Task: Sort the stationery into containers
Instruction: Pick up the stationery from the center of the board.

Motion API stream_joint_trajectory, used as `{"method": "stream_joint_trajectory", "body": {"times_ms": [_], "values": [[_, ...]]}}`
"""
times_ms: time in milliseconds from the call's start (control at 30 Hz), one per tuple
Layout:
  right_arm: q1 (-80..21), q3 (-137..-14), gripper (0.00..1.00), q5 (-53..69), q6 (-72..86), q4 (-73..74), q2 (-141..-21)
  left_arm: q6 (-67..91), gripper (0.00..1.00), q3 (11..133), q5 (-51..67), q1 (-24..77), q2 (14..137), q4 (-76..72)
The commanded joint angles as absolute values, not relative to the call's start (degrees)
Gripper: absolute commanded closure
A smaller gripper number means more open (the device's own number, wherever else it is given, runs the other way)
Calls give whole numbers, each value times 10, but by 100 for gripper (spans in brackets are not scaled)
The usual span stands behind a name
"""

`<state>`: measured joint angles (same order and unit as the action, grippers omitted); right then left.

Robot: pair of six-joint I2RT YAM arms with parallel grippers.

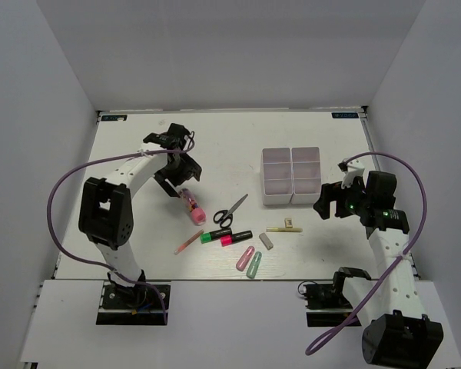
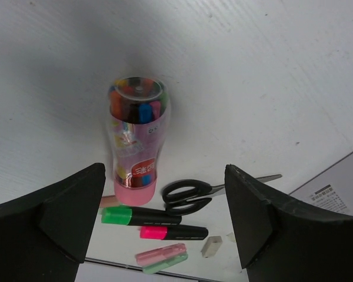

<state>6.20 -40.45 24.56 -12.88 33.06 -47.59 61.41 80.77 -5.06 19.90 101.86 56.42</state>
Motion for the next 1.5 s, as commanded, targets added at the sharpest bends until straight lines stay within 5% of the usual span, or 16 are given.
{"method": "stream_joint_trajectory", "body": {"times_ms": [0, 733, 1067, 1200, 1467], "values": [[62, -417, 9, 243, -135, 327, -473, 581, 7, 808, -36, 189, 1010, 585], [62, -417, 9, 228, -138, 324, -486, 557, 5, 800, 11, 167, 1090, 551], [64, -416, 9, 220, -142, 323, -485, 529, 12, 845, 4, 165, 1133, 587], [64, -415, 9, 220, -142, 324, -484, 526, 23, 850, 4, 163, 1143, 590], [64, -416, 9, 221, -141, 323, -483, 525, 22, 847, 9, 163, 1146, 590]]}}
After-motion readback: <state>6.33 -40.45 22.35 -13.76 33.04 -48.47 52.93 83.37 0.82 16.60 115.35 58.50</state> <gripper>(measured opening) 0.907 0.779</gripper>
